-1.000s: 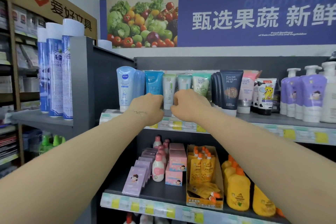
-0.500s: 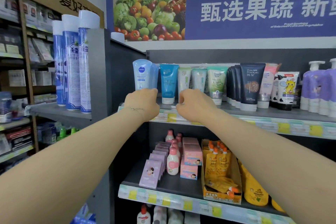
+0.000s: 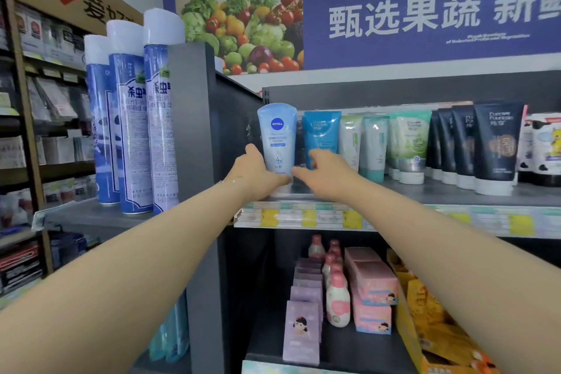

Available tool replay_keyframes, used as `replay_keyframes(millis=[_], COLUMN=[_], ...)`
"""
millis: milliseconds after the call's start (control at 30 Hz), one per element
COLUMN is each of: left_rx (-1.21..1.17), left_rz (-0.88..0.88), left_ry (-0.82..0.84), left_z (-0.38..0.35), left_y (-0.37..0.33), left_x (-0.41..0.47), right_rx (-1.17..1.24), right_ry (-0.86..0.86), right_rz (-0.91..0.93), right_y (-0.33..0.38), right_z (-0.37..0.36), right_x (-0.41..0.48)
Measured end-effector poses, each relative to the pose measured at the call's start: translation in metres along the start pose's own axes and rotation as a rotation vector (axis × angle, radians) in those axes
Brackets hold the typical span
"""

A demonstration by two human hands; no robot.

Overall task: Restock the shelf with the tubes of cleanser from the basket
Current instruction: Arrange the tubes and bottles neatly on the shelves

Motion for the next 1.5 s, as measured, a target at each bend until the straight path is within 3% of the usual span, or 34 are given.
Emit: replay_keyframes(millis=[300,433,733,1267,1500], left_rx=[-0.467,-0.571,-0.601,-0.635,-0.629], left_rz=[-0.089,-0.197,-0.363,-0.345,-0.217], left_ry=[0.274,0.353,0.425,0.455,0.232], left_z=[-0.022,-0.029,-0.028,-0.034,-0.028], left_y=[0.011,0.007,-0.002,-0.005,0.016], left_x=[0.047,0.046,0.034,0.038,0.042], right_rx=[0.424,0.519,0.414,0.374,0.375], right_ry=[0.141,0.164,0.151,0.169,0.044], right_rz=[-0.08,-0.07,0.055,0.032,-0.037], right_y=[0.001,0.002,0.004,-0.003,-0.007], right_z=[-0.022,-0.032,-0.038,-0.04,-0.03], right_x=[0.046,0.055,0.055,0.06,0.052])
Point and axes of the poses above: each hand's wrist, its own x-axis towards the middle knuckle, its own z-axis out of the back of the hand, y = z × x, the point moved 6 cm from there along x, towards the middle knuckle, and after that the axes turned 10 degrees about y, right-handed, at the moved point
